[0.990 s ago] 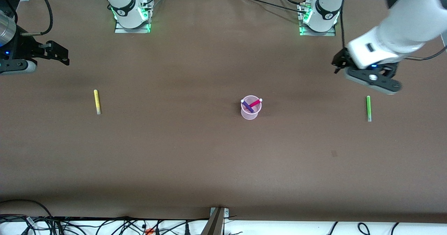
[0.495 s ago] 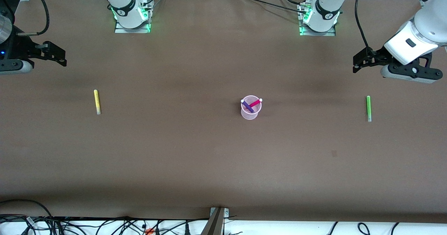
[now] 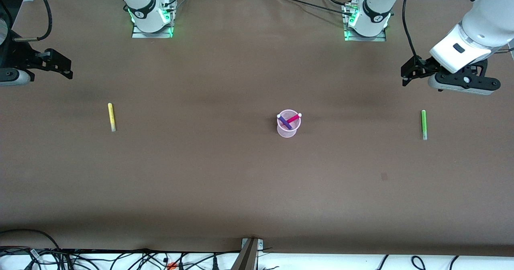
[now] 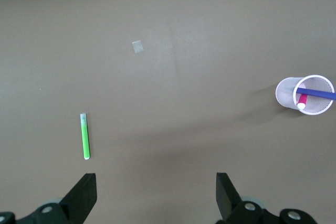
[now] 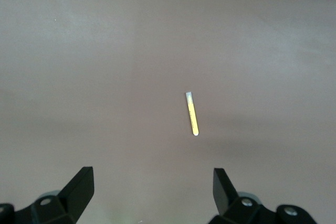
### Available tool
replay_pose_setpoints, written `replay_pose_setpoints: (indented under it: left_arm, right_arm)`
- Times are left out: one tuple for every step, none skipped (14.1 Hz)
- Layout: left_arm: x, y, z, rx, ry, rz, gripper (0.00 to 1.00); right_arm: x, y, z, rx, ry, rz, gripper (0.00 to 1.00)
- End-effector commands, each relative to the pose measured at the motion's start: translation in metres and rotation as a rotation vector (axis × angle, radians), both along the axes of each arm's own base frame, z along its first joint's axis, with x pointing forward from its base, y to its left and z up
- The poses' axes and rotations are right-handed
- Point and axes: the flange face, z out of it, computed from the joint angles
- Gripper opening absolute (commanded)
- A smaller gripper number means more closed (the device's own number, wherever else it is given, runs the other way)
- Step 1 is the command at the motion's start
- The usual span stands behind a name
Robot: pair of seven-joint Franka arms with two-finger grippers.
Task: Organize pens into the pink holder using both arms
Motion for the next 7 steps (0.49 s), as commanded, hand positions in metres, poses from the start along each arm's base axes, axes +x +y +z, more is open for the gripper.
replay_pose_setpoints:
  left_arm:
    - [0.0074, 0.0025, -0.0001, 0.022, 0.015, 0.004, 1.00]
    - [0.0090, 0.0058, -0.0027, 0.015, 0.021, 0.010, 1.00]
    - [0.0093, 0.0075, -0.0020, 0.014, 0.019, 0.013, 1.00]
    - [0.0097, 0.0071, -0.0028, 0.012, 0.021, 0.020, 1.00]
    - [0.0096, 0.0063, -0.0028, 0.012, 0.021, 0.020, 1.00]
    - [0.0109, 0.0060, -0.0039, 0.010, 0.023, 0.020, 1.00]
    - [0.0110, 0.0068, -0.0039, 0.010, 0.023, 0.019, 1.00]
  right_arm:
    - [0.0024, 0.0006, 0.0045, -0.004, -0.005, 0.000, 1.00]
    - [0.0022, 0.0006, 0.0037, -0.004, -0.002, 0.000, 1.00]
    - [0.0022, 0.0006, 0.0037, -0.004, -0.002, 0.000, 1.00]
    - [0.0022, 0.0006, 0.0037, -0.004, -0.002, 0.000, 1.00]
    - [0.0018, 0.0024, 0.0034, -0.003, 0.001, 0.003, 1.00]
    - [0.0023, 0.0025, 0.0038, -0.003, -0.004, 0.003, 1.00]
    - [0.0021, 0.0033, 0.0037, -0.003, -0.002, 0.005, 1.00]
